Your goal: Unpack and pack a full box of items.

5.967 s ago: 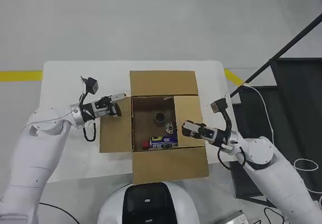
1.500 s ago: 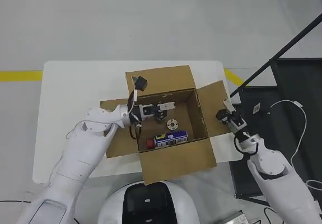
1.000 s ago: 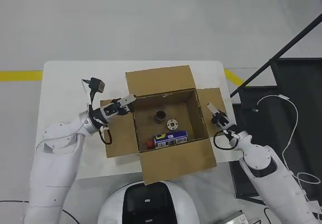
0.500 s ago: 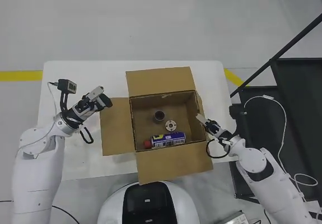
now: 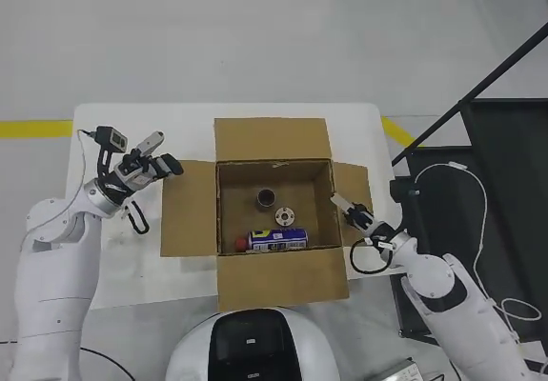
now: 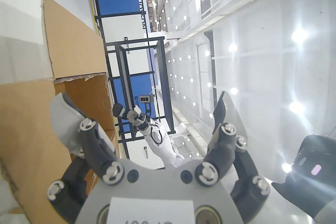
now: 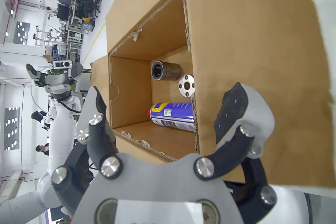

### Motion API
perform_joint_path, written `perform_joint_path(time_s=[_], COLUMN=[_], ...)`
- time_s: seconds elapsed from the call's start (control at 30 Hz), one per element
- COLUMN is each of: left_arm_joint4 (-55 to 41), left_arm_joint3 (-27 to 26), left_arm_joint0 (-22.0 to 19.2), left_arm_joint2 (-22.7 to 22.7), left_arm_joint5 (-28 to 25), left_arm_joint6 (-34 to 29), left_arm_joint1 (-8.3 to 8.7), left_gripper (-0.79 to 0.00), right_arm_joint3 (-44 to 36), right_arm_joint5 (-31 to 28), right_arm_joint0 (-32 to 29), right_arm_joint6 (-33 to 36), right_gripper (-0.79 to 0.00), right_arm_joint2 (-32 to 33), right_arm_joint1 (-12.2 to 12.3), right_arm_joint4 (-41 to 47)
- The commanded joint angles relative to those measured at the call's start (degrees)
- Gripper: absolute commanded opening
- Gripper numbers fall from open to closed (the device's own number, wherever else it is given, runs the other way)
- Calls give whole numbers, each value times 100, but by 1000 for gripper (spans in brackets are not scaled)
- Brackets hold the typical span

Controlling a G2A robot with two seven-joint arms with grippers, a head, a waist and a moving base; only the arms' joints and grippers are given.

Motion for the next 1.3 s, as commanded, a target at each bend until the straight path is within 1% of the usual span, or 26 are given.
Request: perform_joint_path(time_s=[0.0, 0.1, 0.2, 0.27, 0.4, 0.57, 1.27], left_arm_joint4=[-44, -168, -434, -563, -586, -574, -574], left_arm_joint3=[252, 502, 637, 704, 732, 699, 699], left_arm_joint0=[-104, -186, -145, -92, -14, 19, 19], left_arm_joint2=[32, 27, -67, -97, -53, -23, -23], left_arm_joint5=[-61, -212, -385, -451, -535, -517, -517], left_arm_joint6=[-62, -94, -75, 44, 320, 470, 470], left_arm_joint1=[6, 16, 30, 31, 27, 29, 29], left_gripper=[0, 0, 0, 0, 0, 0, 0], right_arm_joint3=[-157, -489, -832, -1028, -1307, -1255, -1241], right_arm_joint5=[-164, -495, -639, -479, 172, 877, 921], right_arm_joint0=[-62, -185, -203, -112, 136, 523, 548], right_arm_joint6=[-191, -352, -236, -118, -81, -82, -77], right_gripper=[0, 0, 0, 0, 0, 0, 0], right_arm_joint2=[86, 145, 43, -119, -688, -1352, -1386], right_arm_joint1=[-7, -13, -4, -3, -47, -143, -150], right_arm_joint4=[-54, -292, -990, -1643, -2958, -3932, -3973])
